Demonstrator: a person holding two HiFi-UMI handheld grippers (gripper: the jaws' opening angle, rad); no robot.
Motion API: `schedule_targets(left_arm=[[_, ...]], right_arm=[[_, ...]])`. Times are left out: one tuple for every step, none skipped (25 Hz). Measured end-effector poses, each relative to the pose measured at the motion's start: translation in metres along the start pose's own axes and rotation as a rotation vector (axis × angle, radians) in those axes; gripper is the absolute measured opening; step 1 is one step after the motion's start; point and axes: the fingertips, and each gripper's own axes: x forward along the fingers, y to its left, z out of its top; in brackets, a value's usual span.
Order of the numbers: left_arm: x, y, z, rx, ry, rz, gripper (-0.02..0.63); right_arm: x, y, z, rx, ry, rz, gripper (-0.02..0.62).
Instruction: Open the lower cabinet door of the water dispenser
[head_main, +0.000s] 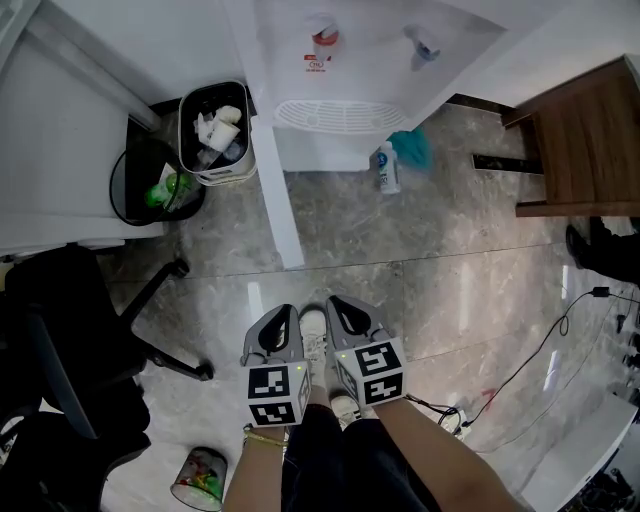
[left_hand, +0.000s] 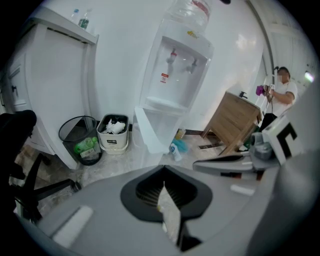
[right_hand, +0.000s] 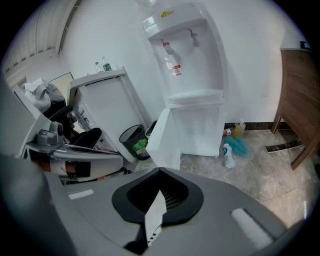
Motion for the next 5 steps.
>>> schedule_targets(left_arm=[[0.0000,0.0002,0.0004,0.001,0.001,-0.001,0.008],[-0.0001,0.0005,0.0009,0.001,0.001,-0.002,0.008],[-0.0001,0.0007,0.0015,0.001,0.001,-0.003,0.008],[-0.0001,0.0010,0.0022,0.000,-0.001,-0.004,0.008],[-0.0001,0.0012,0.0028,-0.001,-0.002,-0.004,0.008]], right_arm=[[0.0000,-0.0002,0.0002,-0.001,0.000,-0.002,-0.005],[0.0000,-0.0003,0.0005,-0.001,-0.001,-0.003,-0.005],[0.0000,-0.0004,0.0009,-0.001,-0.002,-0.005,-0.005],[0.0001,-0.0005,0.0014,-0.001,-0.002,-0.007,-0.005],[0.0002,-0.0006,0.0019,-0.001,-0.003,-0.008,-0.005]])
